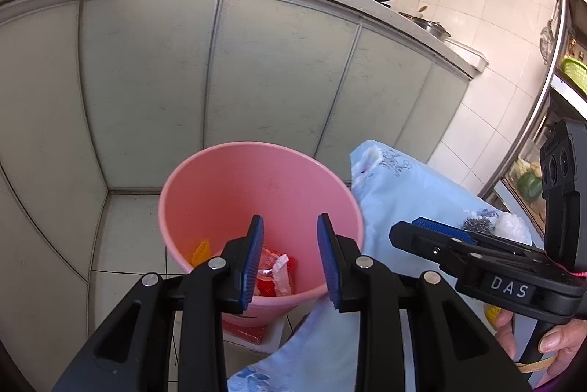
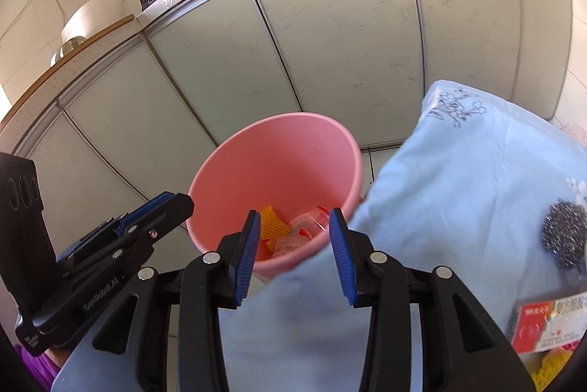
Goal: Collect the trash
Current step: 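Move both tools back over the table trash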
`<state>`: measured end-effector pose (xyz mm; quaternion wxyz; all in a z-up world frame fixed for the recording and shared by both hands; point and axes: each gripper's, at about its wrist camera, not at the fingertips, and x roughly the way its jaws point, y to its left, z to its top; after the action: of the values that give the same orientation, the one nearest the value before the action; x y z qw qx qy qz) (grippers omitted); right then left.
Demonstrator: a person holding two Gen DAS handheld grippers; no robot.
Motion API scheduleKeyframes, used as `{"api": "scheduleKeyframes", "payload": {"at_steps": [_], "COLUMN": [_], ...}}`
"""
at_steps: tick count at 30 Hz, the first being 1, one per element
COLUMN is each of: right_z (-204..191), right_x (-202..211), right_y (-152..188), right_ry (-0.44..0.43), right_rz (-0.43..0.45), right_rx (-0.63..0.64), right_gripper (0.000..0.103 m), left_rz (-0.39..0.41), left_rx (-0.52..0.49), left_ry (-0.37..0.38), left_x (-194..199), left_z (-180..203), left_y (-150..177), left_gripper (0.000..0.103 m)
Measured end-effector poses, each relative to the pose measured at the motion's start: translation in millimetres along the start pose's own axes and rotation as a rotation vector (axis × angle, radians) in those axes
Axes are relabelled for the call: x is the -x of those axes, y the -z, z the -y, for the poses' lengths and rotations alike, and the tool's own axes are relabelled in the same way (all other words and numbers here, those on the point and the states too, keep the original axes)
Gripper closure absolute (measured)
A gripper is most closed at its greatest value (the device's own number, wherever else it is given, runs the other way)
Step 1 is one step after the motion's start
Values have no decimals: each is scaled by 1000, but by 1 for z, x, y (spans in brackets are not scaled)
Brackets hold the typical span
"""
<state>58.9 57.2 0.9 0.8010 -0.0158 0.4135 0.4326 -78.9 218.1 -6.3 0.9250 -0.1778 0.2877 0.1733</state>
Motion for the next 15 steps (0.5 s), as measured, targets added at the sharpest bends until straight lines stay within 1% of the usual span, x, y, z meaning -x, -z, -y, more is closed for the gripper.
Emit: {"api": "scheduleKeyframes", "payload": {"at_steps": [7, 15], "right_z": [24, 61], "right_x": [40, 88], "right_y": [15, 36], "right_ry": [58, 161], "right_rz": [50, 112], "right_rx": [-15, -57], "right_gripper": [63, 63], "left_rz": [-8, -44], "left_rx": [-62, -127], "left_ry": [50, 112], "left_x": [5, -1], "left_z": [34, 80], "left_y": [1, 9], "left_gripper": [74, 74]}}
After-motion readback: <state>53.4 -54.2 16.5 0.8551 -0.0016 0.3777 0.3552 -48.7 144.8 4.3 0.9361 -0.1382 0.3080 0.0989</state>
